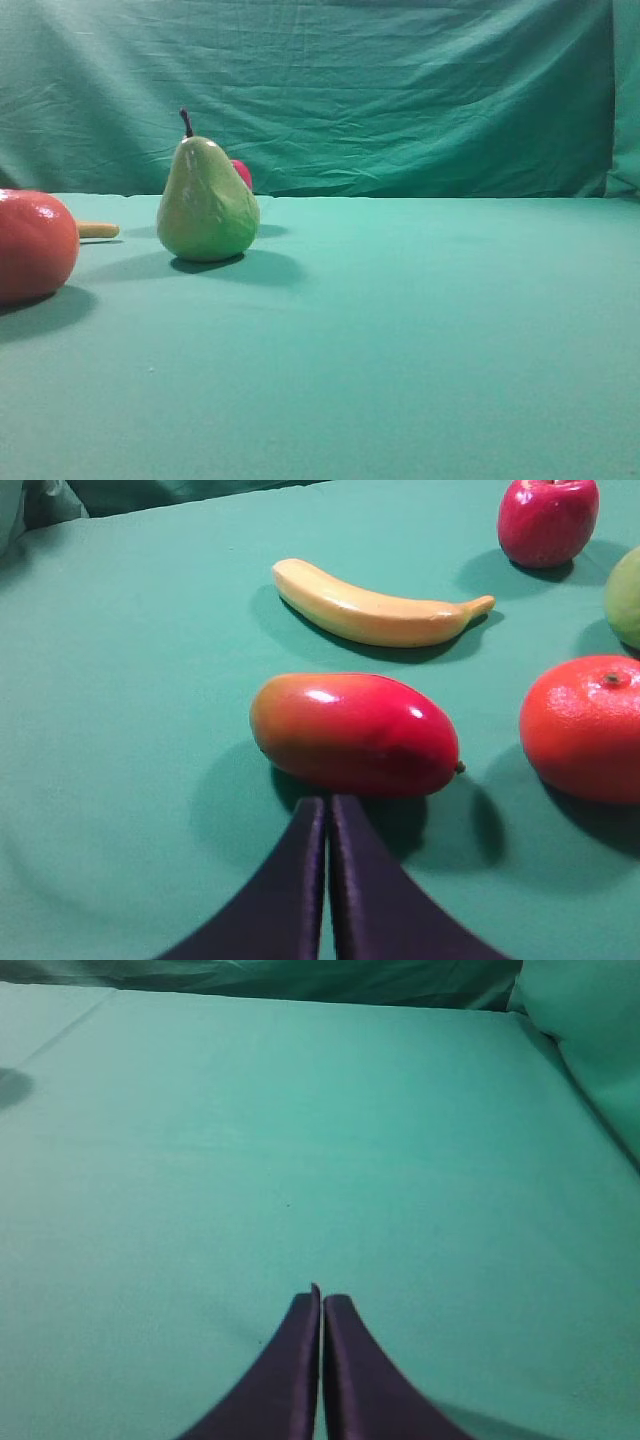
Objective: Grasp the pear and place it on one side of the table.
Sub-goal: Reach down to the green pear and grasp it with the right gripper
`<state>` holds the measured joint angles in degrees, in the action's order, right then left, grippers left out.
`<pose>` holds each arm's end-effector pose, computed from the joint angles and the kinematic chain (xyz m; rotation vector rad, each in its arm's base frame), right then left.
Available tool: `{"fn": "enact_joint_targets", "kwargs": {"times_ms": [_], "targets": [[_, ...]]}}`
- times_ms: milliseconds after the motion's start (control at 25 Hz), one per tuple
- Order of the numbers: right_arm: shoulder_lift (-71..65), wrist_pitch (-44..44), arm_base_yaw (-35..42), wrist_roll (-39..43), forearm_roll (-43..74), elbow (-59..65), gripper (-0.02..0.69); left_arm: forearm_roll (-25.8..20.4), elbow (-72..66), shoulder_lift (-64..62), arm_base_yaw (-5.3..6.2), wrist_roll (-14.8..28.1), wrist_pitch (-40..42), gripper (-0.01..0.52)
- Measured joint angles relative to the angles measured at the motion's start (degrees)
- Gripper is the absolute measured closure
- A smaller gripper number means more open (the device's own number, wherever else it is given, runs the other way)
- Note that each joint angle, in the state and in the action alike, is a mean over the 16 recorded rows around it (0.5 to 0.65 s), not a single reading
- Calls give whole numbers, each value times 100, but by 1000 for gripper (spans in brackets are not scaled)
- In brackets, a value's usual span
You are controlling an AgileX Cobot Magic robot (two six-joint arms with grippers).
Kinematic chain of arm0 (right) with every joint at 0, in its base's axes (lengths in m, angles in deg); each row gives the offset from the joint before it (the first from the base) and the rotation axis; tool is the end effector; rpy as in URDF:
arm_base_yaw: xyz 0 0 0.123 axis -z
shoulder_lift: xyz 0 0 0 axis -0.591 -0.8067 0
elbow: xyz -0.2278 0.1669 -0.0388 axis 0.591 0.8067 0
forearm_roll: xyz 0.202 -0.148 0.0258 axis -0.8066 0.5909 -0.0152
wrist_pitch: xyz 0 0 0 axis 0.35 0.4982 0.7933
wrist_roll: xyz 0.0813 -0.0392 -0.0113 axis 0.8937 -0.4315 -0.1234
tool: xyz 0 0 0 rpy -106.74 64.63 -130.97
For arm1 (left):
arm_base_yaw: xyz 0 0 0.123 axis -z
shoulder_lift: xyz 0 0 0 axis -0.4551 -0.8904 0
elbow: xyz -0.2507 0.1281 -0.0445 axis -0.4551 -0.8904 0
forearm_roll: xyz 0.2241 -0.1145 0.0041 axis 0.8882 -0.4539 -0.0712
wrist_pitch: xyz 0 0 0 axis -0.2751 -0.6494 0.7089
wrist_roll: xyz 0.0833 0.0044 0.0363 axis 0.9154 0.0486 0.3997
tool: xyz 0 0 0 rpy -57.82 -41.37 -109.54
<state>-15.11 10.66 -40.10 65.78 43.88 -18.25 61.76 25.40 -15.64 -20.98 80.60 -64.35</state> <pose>0.0509 0.0089 0.1682 -0.1689 1.9039 0.0586 0.0512 0.0052 0.1756 0.1873 1.8674 0.1582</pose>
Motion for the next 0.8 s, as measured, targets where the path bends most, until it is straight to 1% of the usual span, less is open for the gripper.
{"fn": "enact_joint_targets", "kwargs": {"times_ms": [560,680,800], "targets": [[0,-43,0,1,-9,0,665,0,0,0,0,0,0,514],[0,-234,0,22,-161,0,665,0,0,0,0,0,0,514],[0,-632,0,71,-543,0,665,0,0,0,0,0,0,514]]}}
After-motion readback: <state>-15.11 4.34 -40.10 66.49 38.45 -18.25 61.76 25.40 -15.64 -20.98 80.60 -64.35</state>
